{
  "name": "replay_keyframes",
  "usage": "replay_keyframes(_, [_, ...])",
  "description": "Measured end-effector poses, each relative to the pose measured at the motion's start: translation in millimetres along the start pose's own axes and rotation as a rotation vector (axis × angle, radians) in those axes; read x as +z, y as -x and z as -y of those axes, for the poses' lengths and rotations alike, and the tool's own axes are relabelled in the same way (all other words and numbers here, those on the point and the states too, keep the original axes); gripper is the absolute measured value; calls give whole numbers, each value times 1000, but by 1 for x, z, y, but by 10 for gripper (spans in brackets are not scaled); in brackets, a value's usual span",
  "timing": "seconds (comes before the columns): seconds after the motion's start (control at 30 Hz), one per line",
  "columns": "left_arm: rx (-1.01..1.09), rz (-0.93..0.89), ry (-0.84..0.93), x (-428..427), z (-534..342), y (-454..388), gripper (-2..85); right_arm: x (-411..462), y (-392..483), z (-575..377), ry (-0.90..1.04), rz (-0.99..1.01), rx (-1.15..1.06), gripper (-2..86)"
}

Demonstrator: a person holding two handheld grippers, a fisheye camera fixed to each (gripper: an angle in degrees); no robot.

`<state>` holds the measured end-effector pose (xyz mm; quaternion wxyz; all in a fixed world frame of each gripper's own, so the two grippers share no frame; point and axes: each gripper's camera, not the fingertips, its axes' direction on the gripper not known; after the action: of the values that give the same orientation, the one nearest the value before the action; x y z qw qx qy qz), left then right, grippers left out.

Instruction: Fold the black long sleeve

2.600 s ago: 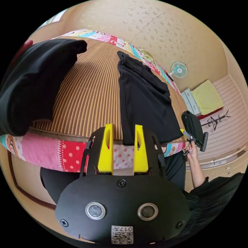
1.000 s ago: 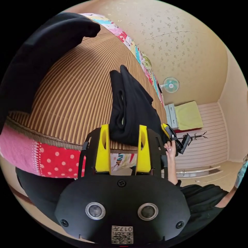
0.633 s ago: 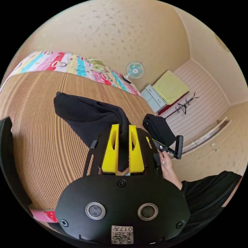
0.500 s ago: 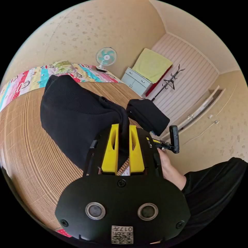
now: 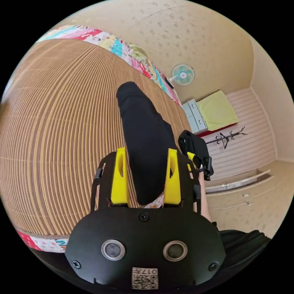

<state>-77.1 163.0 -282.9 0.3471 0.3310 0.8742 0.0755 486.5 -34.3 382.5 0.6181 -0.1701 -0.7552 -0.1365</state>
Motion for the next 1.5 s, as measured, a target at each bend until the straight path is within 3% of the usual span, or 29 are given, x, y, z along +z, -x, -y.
replay_keyframes(0.07, [-8, -87, 161, 43, 16, 20, 184, 39, -7, 12, 144, -7, 11, 190])
replay_keyframes(0.13, [46, -161, 294, 79, 23, 25, 180, 55, -3, 9, 159, -31, -8, 181])
replay_keyframes(0.3, [134, -68, 244, 39, 29, 14, 146, 82, 13, -10, 148, 94, -8, 149])
replay_keyframes(0.4, [186, 12, 161, -40, 27, 8, 144, 123, 73, -19, 165, 111, -121, 142])
replay_keyframes(0.63, [142, 163, -161, -338, -14, 64, 150, 275, 271, -46, 180, 335, -324, 144])
replay_keyframes(0.77, [-48, 377, -290, -471, -66, 122, 176, 389, 343, -100, 239, 351, -239, 153])
replay_keyframes(0.87, [-218, 571, -428, -512, -132, 153, 189, 449, 342, -150, 348, 271, -222, 148])
replay_keyframes(1.0, [-198, 619, -489, -476, -197, 144, 190, 437, 300, -196, 309, 76, -338, 154])
replay_keyframes(1.1, [-59, 566, -436, -380, -216, 111, 192, 386, 250, -203, 226, -196, -422, 169])
replay_keyframes(1.17, [10, 546, -374, -294, -206, 84, 260, 331, 211, -194, 95, -457, -465, 185])
replay_keyframes(1.23, [12, 680, -390, -241, -191, 62, 330, 301, 185, -181, 48, -626, -495, 197])
replay_keyframes(1.3, [-77, 851, -413, -203, -172, 40, 341, 280, 157, -162, 59, -740, -449, 212])
replay_keyframes(1.37, [-79, 1076, -495, -169, -156, 4, 316, 256, 121, -140, 46, -820, -340, 218])
replay_keyframes(1.43, [-115, 1189, -595, -163, -158, -16, 277, 242, 102, -131, 30, -843, -274, 218])
replay_keyframes(1.5, [-110, 1131, -648, -171, -169, -28, 237, 230, 91, -127, 5, -829, -241, 217])
